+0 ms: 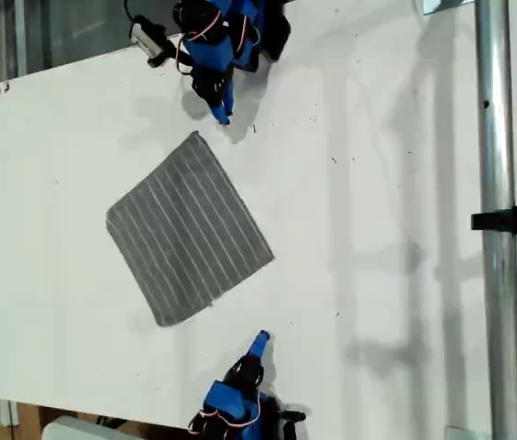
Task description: Grasp corners of a towel and fold twice.
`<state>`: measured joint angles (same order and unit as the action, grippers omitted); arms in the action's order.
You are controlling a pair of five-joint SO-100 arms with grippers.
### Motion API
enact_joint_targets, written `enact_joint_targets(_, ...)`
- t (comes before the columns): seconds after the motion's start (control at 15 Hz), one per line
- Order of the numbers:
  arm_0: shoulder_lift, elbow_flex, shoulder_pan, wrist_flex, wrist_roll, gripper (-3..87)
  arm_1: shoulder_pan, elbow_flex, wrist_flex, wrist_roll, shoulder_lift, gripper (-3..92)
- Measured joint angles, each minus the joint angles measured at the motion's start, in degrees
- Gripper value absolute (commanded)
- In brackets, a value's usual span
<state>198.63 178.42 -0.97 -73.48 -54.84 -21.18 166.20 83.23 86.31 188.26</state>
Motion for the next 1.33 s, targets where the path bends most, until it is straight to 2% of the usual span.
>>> enact_joint_targets(0.07, 0.0, 0.0, 0.4, -0.2, -0.6, -2.0, 0.0, 0.0, 0.1, 0.0, 0.0, -0.2)
enact_joint_targets(0.13, 0.0, 0.1, 5.8, -0.4, -7.4, -2.0, 0.4, 0.0, 0.2, 0.0, 0.0, -0.2)
enact_joint_targets(0.2, 0.1, 0.1, 10.6, -0.5, -18.8, -2.0, 0.9, 0.0, 0.2, 0.0, 0.0, -0.2)
enact_joint_targets(0.27, 0.2, 0.3, 12.1, -0.5, -25.2, -2.0, 1.0, 0.0, 0.2, 0.0, 0.0, -0.2)
enact_joint_targets(0.33, 0.2, 0.3, 12.5, -0.5, -27.1, -2.0, 1.0, 0.0, 0.2, 0.0, 0.0, -0.2)
enact_joint_targets(1.13, 0.2, 0.3, 12.6, -0.5, -28.7, -2.0, 2.9, 0.0, 0.2, -0.4, 0.0, -0.3)
enact_joint_targets(1.33, 0.2, 0.3, 12.6, -0.5, -28.6, -2.0, 2.5, -5.0, 0.5, -7.6, -1.7, -0.3)
